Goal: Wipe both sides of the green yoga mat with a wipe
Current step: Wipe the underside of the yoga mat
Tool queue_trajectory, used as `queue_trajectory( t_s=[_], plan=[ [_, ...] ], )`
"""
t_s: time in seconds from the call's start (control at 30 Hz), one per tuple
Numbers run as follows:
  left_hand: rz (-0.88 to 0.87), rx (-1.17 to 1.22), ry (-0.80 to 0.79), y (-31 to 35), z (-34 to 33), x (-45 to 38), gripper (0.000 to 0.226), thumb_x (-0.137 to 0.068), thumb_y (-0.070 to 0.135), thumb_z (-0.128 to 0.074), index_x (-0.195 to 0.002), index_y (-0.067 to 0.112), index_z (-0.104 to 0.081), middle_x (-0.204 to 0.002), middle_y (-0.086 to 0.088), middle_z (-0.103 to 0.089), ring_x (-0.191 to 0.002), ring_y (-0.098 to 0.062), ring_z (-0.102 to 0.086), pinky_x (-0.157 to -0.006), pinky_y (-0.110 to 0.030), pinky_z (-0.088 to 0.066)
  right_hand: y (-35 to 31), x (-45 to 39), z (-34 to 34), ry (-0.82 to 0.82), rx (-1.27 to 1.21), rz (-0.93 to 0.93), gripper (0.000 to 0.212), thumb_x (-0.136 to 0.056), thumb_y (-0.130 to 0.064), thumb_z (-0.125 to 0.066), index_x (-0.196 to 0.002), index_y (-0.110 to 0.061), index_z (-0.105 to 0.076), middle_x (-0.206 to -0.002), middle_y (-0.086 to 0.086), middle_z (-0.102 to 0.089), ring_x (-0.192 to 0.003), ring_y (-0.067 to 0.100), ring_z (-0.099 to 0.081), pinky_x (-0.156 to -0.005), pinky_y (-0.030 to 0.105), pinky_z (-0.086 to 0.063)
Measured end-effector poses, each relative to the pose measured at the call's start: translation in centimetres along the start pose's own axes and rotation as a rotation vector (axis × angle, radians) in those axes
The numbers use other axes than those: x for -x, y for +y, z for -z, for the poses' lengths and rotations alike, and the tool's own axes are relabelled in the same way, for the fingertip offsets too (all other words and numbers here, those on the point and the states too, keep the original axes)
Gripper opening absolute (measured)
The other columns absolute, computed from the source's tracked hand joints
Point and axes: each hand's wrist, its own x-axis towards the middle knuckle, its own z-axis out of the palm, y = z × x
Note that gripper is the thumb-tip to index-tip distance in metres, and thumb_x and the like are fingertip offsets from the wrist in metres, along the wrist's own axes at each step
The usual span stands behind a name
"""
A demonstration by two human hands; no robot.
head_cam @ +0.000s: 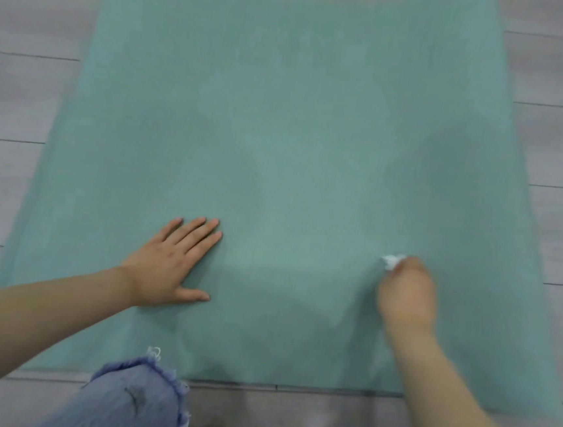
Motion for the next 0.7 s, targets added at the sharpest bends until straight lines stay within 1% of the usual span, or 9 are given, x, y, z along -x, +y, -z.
queue_trajectory(
  t_s=[0.13, 0.2, 0.23, 0.3, 0.37, 0.47, 0.53, 0.6, 0.7],
  plan=[
    [-0.009, -0.003, -0.006, -0.6, -0.3, -0.1, 0.102, -0.082, 0.08, -0.038, -0.155, 0.011, -0.024, -0.162, -0.011, -0.023, -0.151, -0.018, -0.002, -0.117, -0.047, -0.016, -11.6, 9.4, -7.0, -0.25, -0.073, 0.533, 0.016, -0.093, -0.018, -0.053, -0.096, -0.006, -0.063, -0.093, 0.017, -0.066, -0.087, 0.034, -0.064, -0.075, 0.038, -0.051],
    [-0.003, 0.001, 0.018, -0.7, -0.4, 0.0, 0.098, -0.084, 0.077, -0.038, -0.155, 0.011, -0.025, -0.161, -0.01, -0.024, -0.151, -0.015, 0.008, -0.117, -0.046, -0.016, -13.5, 11.3, -7.5, -0.396, -0.064, 0.797, 0.011, -0.088, -0.018, -0.058, -0.095, -0.011, -0.062, -0.093, 0.014, -0.064, -0.086, 0.034, -0.063, -0.072, 0.038, -0.051],
    [-0.005, 0.002, 0.032, -0.8, -0.5, -0.1, 0.097, -0.084, 0.076, -0.037, -0.154, 0.011, -0.026, -0.161, -0.011, -0.025, -0.151, -0.015, 0.008, -0.117, -0.046, -0.017, -12.9, 10.4, -6.9, -0.414, -0.091, 0.808, 0.012, -0.085, -0.017, -0.06, -0.096, -0.012, -0.062, -0.096, 0.013, -0.065, -0.088, 0.033, -0.063, -0.075, 0.037, -0.051],
    [-0.02, -0.007, 0.036, -0.7, -0.5, 0.0, 0.095, -0.086, 0.075, -0.035, -0.155, 0.01, -0.025, -0.161, -0.012, -0.025, -0.151, -0.019, -0.004, -0.117, -0.046, -0.018, -8.8, 7.9, -4.9, -0.364, -0.133, 0.702, 0.015, -0.078, -0.014, -0.062, -0.093, -0.015, -0.065, -0.1, 0.009, -0.069, -0.091, 0.03, -0.065, -0.078, 0.034, -0.052],
    [-0.021, -0.008, 0.039, -0.6, -0.6, 0.2, 0.094, -0.086, 0.074, -0.035, -0.154, 0.01, -0.026, -0.16, -0.014, -0.027, -0.148, -0.026, -0.023, -0.116, -0.047, -0.02, -2.8, 5.0, -2.3, -0.222, -0.073, 0.522, 0.012, -0.08, -0.016, -0.056, -0.089, -0.015, -0.063, -0.098, 0.009, -0.07, -0.087, 0.031, -0.066, -0.071, 0.035, -0.052],
    [-0.121, -0.028, 0.066, -0.6, -0.4, -0.3, 0.086, -0.088, 0.067, -0.04, -0.152, 0.01, -0.032, -0.159, -0.016, -0.029, -0.144, -0.033, -0.032, -0.115, -0.047, -0.021, 5.0, 1.4, 1.8, -0.037, -0.032, 0.029, 0.009, -0.088, -0.014, -0.051, -0.094, -0.01, -0.056, -0.096, 0.023, -0.066, -0.086, 0.041, -0.063, -0.069, 0.042, -0.049],
    [-0.213, -0.053, 0.077, -0.1, -0.4, -0.8, 0.081, -0.086, 0.058, -0.045, -0.152, 0.012, -0.035, -0.159, -0.014, -0.03, -0.144, -0.032, -0.032, -0.114, -0.049, -0.023, 7.0, 0.3, 3.2, 0.09, -0.043, -0.212, 0.01, -0.088, -0.013, -0.051, -0.094, -0.007, -0.056, -0.097, 0.028, -0.064, -0.089, 0.044, -0.061, -0.074, 0.045, -0.048],
    [-0.228, -0.067, 0.069, 1.0, -0.5, -1.1, 0.082, -0.079, 0.049, -0.048, -0.151, 0.012, -0.035, -0.158, -0.013, -0.031, -0.144, -0.031, -0.03, -0.113, -0.052, -0.024, 5.2, 1.3, 2.1, 0.136, -0.041, -0.234, 0.009, -0.089, -0.013, -0.051, -0.092, -0.006, -0.056, -0.097, 0.028, -0.064, -0.089, 0.044, -0.062, -0.075, 0.045, -0.048],
    [-0.201, -0.072, 0.061, 1.7, -0.5, -1.2, 0.085, -0.075, 0.044, -0.046, -0.152, 0.012, -0.029, -0.159, -0.014, -0.029, -0.147, -0.028, -0.014, -0.113, -0.053, -0.024, -2.5, 6.6, -3.1, 0.05, -0.114, 0.018, 0.008, -0.09, -0.012, -0.053, -0.093, -0.009, -0.06, -0.093, 0.017, -0.068, -0.087, 0.036, -0.065, -0.072, 0.039, -0.05]
  ],
)
